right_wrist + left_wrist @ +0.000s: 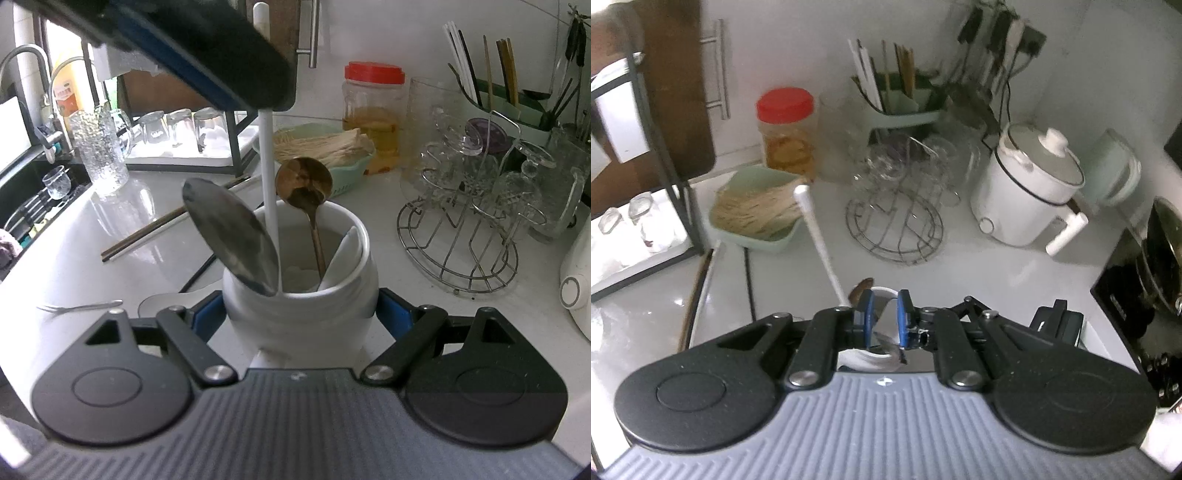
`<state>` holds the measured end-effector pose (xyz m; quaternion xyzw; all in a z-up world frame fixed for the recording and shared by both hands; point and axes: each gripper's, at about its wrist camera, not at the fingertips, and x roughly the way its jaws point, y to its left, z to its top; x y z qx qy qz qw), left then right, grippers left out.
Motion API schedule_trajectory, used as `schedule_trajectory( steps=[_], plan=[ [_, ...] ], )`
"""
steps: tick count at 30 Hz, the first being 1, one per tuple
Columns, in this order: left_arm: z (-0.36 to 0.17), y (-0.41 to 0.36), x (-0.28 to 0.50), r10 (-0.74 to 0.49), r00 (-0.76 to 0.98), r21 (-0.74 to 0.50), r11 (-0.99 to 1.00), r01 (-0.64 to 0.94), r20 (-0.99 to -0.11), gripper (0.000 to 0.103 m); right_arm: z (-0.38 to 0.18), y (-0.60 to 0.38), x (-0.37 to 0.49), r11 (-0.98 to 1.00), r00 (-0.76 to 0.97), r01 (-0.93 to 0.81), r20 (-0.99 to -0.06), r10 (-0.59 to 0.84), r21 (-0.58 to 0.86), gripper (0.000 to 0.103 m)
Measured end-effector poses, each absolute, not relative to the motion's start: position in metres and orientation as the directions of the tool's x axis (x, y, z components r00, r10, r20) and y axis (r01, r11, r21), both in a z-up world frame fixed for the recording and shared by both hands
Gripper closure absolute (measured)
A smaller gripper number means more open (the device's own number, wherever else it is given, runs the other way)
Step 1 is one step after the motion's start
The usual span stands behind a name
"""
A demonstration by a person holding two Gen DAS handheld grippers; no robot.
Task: Organize utensils
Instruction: 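Lower the silver spoon into the white mug and open the left tool, then move the left tool back toward the white ceramic spoon and chopsticks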
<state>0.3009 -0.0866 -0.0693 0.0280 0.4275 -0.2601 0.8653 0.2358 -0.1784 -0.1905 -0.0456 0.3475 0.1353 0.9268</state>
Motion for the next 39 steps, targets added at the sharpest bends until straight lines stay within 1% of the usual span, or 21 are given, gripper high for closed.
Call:
schedule_trajectory(
  steps=[2,3,5,7,9,11,17,24,32,37,39],
  plan=[
    [-0.068,-0.078,0.297,-0.423,0.522,-0.177,0.873,0.456,-0.741,0.086,-0.19,-0.178,0.236,0.96,0.721,-0.279,-0.658,0.217,0.011,0.014],
    [-0.068,-0.074,0.295,-0.419,0.535,-0.177,0.878,0.445,-0.734,0.081,-0.19,-0.178,0.236,0.961,0.722,-0.277,-0.658,0.216,0.012,0.014],
    [-0.068,-0.063,0.293,-0.413,0.555,-0.184,0.888,0.422,-0.722,0.077,-0.19,-0.178,0.236,0.963,0.723,-0.27,-0.657,0.211,0.011,0.014],
    [-0.071,-0.051,0.291,-0.4,0.571,-0.194,0.901,0.388,-0.717,0.07,-0.191,-0.177,0.235,0.965,0.727,-0.263,-0.656,0.202,0.005,0.014],
    [-0.074,-0.04,0.289,-0.377,0.59,-0.189,0.915,0.356,-0.714,0.057,-0.191,-0.176,0.234,0.967,0.73,-0.255,-0.656,0.193,0.0,0.014],
    [-0.079,-0.027,0.286,-0.358,0.607,-0.186,0.926,0.329,-0.71,0.054,-0.191,-0.177,0.234,0.968,0.731,-0.249,-0.655,0.19,0.002,0.014],
    [-0.104,0.009,0.278,-0.321,0.605,-0.19,0.943,0.272,-0.729,0.054,-0.192,-0.178,0.228,0.979,0.743,-0.205,-0.65,0.161,0.009,0.014],
    [-0.134,0.038,0.263,-0.342,0.576,-0.224,0.937,0.268,-0.742,0.054,-0.192,-0.18,0.222,0.99,0.748,-0.141,-0.655,0.111,0.007,0.014],
    [-0.172,0.062,0.255,-0.319,0.546,-0.2,0.943,0.267,-0.774,0.055,-0.19,-0.177,0.223,0.993,0.733,-0.117,-0.675,0.089,0.005,0.014],
    [-0.202,0.084,0.256,-0.27,0.516,-0.138,0.95,0.279,-0.813,0.056,-0.189,-0.175,0.224,0.994,0.727,-0.111,-0.681,0.082,0.0,0.014],
    [-0.212,0.092,0.259,-0.259,0.498,-0.126,0.95,0.285,-0.827,0.061,-0.189,-0.174,0.225,0.995,0.726,-0.104,-0.684,0.074,-0.002,0.014]
  ],
)
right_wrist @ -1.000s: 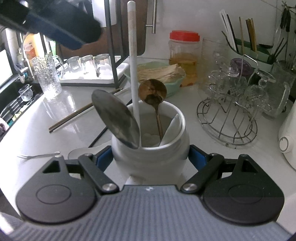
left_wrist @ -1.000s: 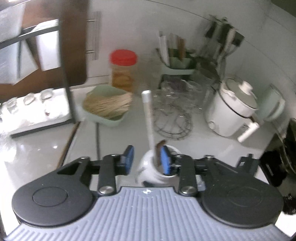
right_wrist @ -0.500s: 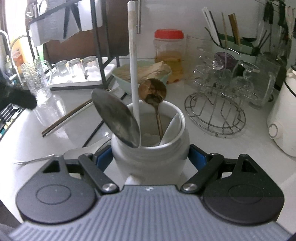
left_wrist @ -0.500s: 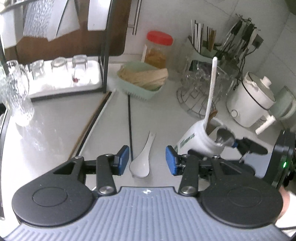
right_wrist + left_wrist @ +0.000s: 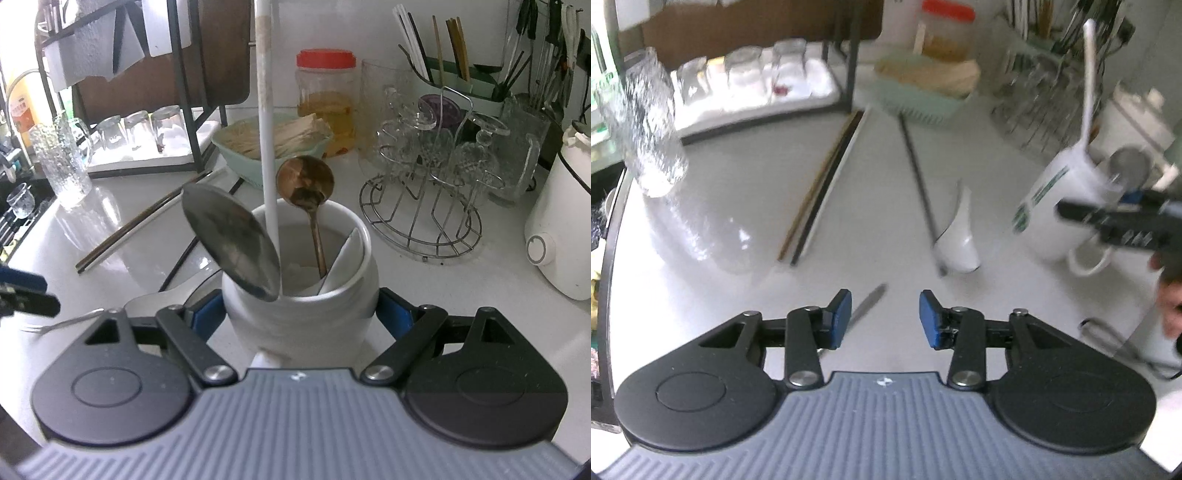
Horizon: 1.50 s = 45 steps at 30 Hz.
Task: Organize utensils
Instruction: 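Move the left tool back toward the white ceramic spoon and chopsticks, then grasp the white ceramic spoon's handle with the left tool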
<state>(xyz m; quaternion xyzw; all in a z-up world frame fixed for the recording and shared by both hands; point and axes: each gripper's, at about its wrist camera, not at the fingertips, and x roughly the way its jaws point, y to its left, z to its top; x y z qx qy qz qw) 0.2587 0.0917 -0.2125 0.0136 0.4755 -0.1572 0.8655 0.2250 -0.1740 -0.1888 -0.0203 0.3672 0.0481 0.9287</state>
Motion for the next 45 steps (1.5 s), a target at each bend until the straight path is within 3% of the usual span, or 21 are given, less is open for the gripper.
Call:
schedule_trajectory(
  steps=[13,18,24,33,41,45],
  plan=[
    [-0.253,0.083,0.281,-0.245,0.456,-0.022,0.898,0.44,-0.856,0.076,-0.188,-0.169,0.226,0.997,0.716,-0.07,-0.698,0.034,-0.022,0.013],
    [-0.254,0.074,0.289,-0.259,0.452,-0.018,0.881,0.472,-0.854,0.095,-0.188,-0.168,0.224,0.998,0.717,-0.053,-0.696,0.021,-0.024,0.013],
    [-0.252,0.07,0.297,-0.258,0.438,-0.022,0.88,0.474,-0.861,0.103,-0.188,-0.166,0.224,0.998,0.718,-0.049,-0.696,0.015,-0.029,0.013],
    [-0.242,0.073,0.303,-0.277,0.433,-0.068,0.896,0.439,-0.858,0.103,-0.19,-0.167,0.224,0.998,0.719,-0.055,-0.694,0.02,-0.028,0.013],
    [-0.228,0.066,0.313,-0.364,0.45,-0.186,0.901,0.392,-0.816,0.102,-0.191,-0.169,0.226,0.998,0.716,-0.068,-0.697,0.039,-0.015,0.013],
    [-0.222,0.037,0.329,-0.402,0.445,-0.21,0.883,0.42,-0.8,0.096,-0.191,-0.172,0.227,0.996,0.711,-0.084,-0.701,0.056,-0.006,0.013]
  ],
)
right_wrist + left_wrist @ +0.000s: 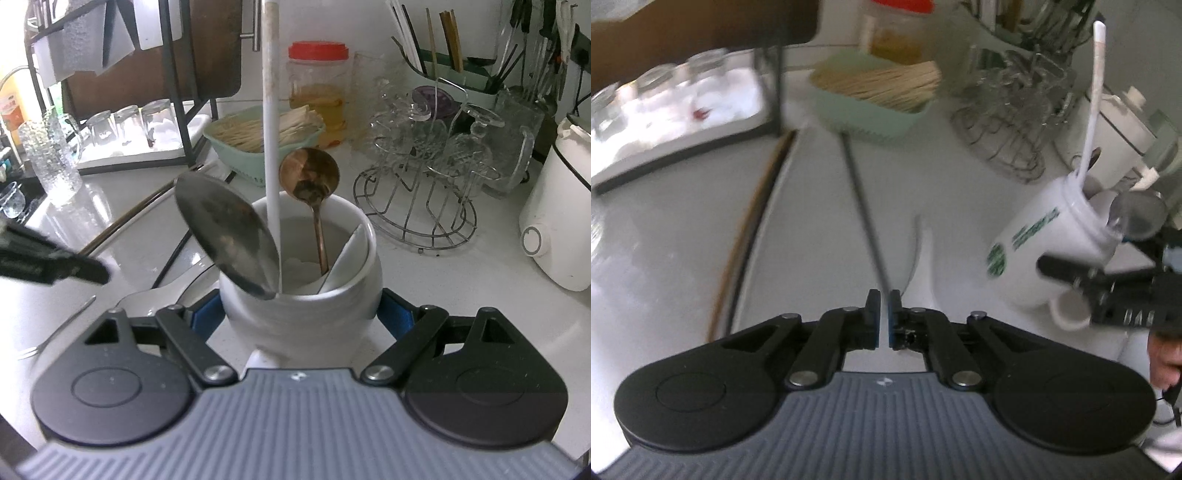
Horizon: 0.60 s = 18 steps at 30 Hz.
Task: Organize utensils
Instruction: 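Grasp the white ceramic spoon's handle with the left tool, then lift the white ceramic spoon with the left tool and carry it over the mug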
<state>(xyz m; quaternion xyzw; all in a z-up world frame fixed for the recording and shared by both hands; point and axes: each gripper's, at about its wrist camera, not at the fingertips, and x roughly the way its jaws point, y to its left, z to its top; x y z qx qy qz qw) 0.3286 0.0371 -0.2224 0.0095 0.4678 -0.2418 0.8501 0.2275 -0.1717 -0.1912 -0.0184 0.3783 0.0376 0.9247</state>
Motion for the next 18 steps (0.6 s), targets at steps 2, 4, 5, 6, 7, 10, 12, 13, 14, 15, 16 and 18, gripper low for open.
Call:
schedule_trajectory(
  steps=[2,4,5,6,7,10,12,13,14,15,16,18],
  plan=[
    [-0.225,0.02,0.337,-0.413,0.438,-0.208,0.872,0.442,-0.799,0.091,-0.192,-0.173,0.227,0.996,0.71,-0.092,-0.701,0.063,-0.003,0.013],
    [-0.229,0.004,0.345,-0.41,0.424,-0.205,0.869,0.45,-0.808,0.087,-0.192,-0.174,0.226,0.995,0.711,-0.101,-0.699,0.07,-0.003,0.013],
    [-0.231,-0.003,0.349,-0.411,0.418,-0.203,0.866,0.457,-0.81,0.085,-0.192,-0.174,0.226,0.994,0.711,-0.106,-0.699,0.074,-0.002,0.013],
    [-0.233,-0.009,0.352,-0.407,0.414,-0.199,0.865,0.46,-0.814,0.082,-0.192,-0.174,0.226,0.994,0.712,-0.108,-0.698,0.077,-0.001,0.013],
    [-0.236,-0.015,0.355,-0.403,0.41,-0.192,0.864,0.465,-0.818,0.08,-0.193,-0.175,0.225,0.994,0.713,-0.112,-0.697,0.08,0.0,0.013],
    [-0.243,-0.03,0.363,-0.375,0.404,-0.157,0.864,0.478,-0.834,0.076,-0.194,-0.177,0.225,0.993,0.714,-0.119,-0.694,0.093,0.01,0.013],
    [-0.246,-0.035,0.367,-0.364,0.412,-0.141,0.866,0.481,-0.835,0.076,-0.194,-0.178,0.226,0.992,0.713,-0.123,-0.694,0.098,0.015,0.013],
    [-0.247,-0.037,0.369,-0.361,0.409,-0.136,0.864,0.484,-0.838,0.076,-0.194,-0.179,0.226,0.992,0.713,-0.125,-0.693,0.101,0.016,0.013],
    [-0.248,-0.039,0.372,-0.354,0.409,-0.127,0.864,0.487,-0.841,0.076,-0.194,-0.179,0.226,0.992,0.714,-0.128,-0.692,0.104,0.017,0.013],
    [-0.249,-0.041,0.373,-0.344,0.412,-0.113,0.864,0.49,-0.844,0.076,-0.194,-0.18,0.226,0.991,0.714,-0.131,-0.692,0.107,0.019,0.013],
    [-0.25,-0.043,0.375,-0.331,0.413,-0.098,0.865,0.493,-0.848,0.076,-0.195,-0.181,0.226,0.991,0.713,-0.133,-0.692,0.11,0.02,0.013],
    [-0.252,-0.047,0.378,-0.318,0.41,-0.083,0.864,0.496,-0.855,0.076,-0.195,-0.181,0.226,0.99,0.711,-0.137,-0.694,0.115,0.023,0.013]
  ],
)
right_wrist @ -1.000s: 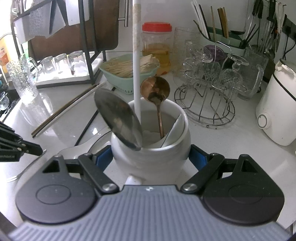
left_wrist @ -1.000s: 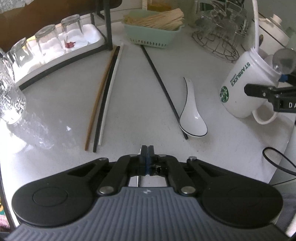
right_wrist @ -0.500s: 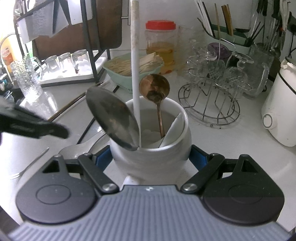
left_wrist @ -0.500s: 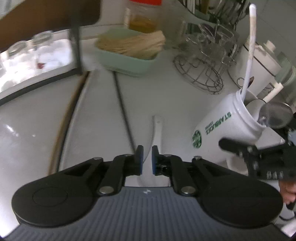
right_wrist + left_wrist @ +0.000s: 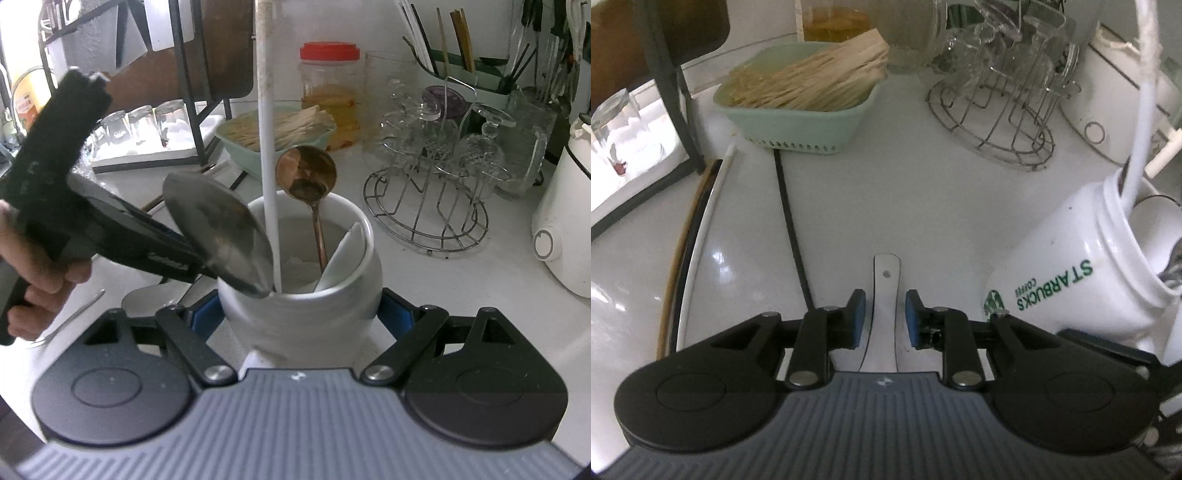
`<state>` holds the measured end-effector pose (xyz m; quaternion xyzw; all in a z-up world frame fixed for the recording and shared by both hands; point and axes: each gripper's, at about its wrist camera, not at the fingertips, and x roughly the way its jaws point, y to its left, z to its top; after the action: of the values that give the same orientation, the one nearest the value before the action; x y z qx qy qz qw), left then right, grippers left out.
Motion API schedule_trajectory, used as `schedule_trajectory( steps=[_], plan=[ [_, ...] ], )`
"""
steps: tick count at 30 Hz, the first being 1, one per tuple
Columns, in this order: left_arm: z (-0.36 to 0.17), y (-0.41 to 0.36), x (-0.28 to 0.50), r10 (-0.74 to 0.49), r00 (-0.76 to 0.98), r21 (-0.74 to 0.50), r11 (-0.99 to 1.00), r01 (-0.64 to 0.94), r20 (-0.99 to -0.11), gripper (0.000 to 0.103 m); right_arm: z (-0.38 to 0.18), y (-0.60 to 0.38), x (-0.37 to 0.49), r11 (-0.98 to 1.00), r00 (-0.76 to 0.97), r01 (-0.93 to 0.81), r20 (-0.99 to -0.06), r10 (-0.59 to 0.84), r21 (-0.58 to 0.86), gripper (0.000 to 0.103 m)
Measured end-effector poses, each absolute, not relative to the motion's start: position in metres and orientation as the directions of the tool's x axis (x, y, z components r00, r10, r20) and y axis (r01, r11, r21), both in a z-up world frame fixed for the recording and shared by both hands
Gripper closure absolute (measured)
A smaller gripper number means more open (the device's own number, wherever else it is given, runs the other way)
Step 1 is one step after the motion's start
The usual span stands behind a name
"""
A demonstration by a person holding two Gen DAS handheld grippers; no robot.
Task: Organize utensils
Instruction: 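Lift the white ceramic spoon with the left tool and carry it over the mug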
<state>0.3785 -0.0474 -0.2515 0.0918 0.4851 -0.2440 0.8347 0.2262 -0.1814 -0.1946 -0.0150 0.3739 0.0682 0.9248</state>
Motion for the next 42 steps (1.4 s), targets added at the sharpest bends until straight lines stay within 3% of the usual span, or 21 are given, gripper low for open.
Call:
schedule_trajectory(
  steps=[5,7,8,12,31,42],
  plan=[
    [-0.251,-0.057,0.384,-0.287,0.41,-0.049,0.864,0.501,-0.866,0.076,-0.195,-0.182,0.227,0.989,0.709,-0.143,-0.694,0.123,0.029,0.013],
    [-0.25,-0.061,0.386,-0.263,0.405,-0.029,0.866,0.5,-0.876,0.079,-0.195,-0.183,0.228,0.989,0.709,-0.144,-0.694,0.126,0.032,0.013],
    [-0.25,-0.064,0.384,-0.249,0.406,-0.013,0.864,0.503,-0.879,0.086,-0.195,-0.183,0.228,0.989,0.709,-0.145,-0.694,0.128,0.034,0.013],
    [-0.249,-0.066,0.384,-0.242,0.406,-0.004,0.862,0.506,-0.881,0.086,-0.196,-0.184,0.229,0.988,0.707,-0.148,-0.695,0.133,0.039,0.012],
    [-0.187,-0.046,0.33,-0.307,0.493,-0.102,0.911,0.399,-0.814,0.087,-0.198,-0.186,0.231,0.981,0.701,-0.19,-0.694,0.164,0.04,0.011],
    [-0.166,-0.054,0.299,-0.353,0.523,-0.117,0.895,0.431,-0.776,0.087,-0.202,-0.188,0.236,0.97,0.691,-0.243,-0.695,0.198,0.034,0.011]
  ],
)
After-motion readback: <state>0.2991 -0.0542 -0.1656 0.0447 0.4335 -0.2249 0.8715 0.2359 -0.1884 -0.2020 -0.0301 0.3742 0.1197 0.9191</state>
